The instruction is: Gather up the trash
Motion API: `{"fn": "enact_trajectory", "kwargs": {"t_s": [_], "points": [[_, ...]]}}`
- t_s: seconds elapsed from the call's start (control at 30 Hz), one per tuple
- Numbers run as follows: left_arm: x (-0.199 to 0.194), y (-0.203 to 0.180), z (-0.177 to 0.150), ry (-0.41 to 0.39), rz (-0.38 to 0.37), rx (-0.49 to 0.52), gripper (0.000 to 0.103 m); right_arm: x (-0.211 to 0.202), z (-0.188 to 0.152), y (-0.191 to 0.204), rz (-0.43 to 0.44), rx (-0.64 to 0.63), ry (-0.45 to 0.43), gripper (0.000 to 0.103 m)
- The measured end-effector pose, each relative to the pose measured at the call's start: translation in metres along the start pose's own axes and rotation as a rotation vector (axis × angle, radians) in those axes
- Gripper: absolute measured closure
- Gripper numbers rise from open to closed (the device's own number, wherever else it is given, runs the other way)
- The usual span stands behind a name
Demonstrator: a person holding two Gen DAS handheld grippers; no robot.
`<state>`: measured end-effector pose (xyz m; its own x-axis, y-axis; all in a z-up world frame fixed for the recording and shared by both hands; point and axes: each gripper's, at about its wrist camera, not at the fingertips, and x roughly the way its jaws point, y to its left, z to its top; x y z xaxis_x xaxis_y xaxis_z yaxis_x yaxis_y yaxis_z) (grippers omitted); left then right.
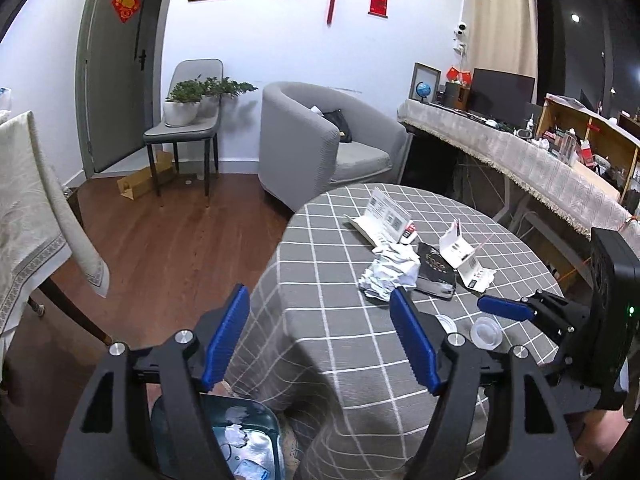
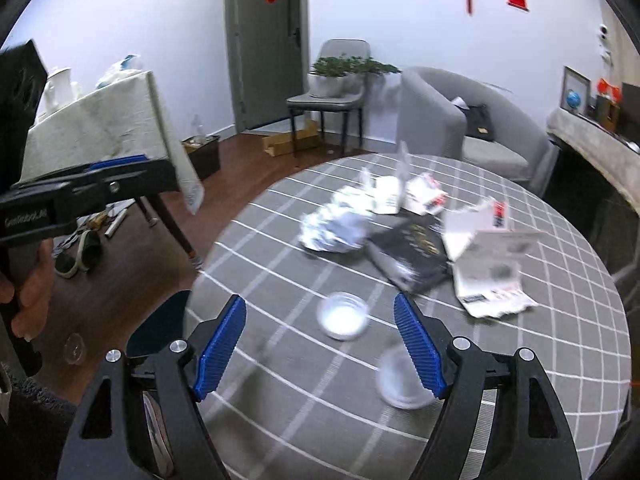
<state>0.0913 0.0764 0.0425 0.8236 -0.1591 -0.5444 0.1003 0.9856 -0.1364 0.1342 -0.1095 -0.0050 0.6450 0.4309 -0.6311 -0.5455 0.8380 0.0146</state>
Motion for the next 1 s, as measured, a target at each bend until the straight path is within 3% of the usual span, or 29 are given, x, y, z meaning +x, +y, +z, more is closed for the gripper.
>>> {"fn": "enact_trajectory", "kwargs": {"t_s": [0.43, 0.67, 0.77, 1.0], "points": [[0.032, -0.038, -0.009, 0.062, -0.051, 0.024, 0.027, 0.002, -0.017, -0.041, -0.034, 0.065, 0.07, 0.027], [0.048, -0.058, -0.016, 0.097, -0.079, 0.041, 0.027, 0.006, -0.025, -0.054, -0.05, 0.067, 0.117, 0.056], [0.054, -0.066, -0.017, 0.109, -0.1, 0.04, 0.027, 0.004, -0.026, -0.061, -0.059, 0.079, 0.115, 0.062], [0.069, -0.086, -0.025, 0.143, -0.123, 0.065, 0.028, -0.009, -0.028, -0.083, -0.075, 0.118, 0.084, 0.063]]}}
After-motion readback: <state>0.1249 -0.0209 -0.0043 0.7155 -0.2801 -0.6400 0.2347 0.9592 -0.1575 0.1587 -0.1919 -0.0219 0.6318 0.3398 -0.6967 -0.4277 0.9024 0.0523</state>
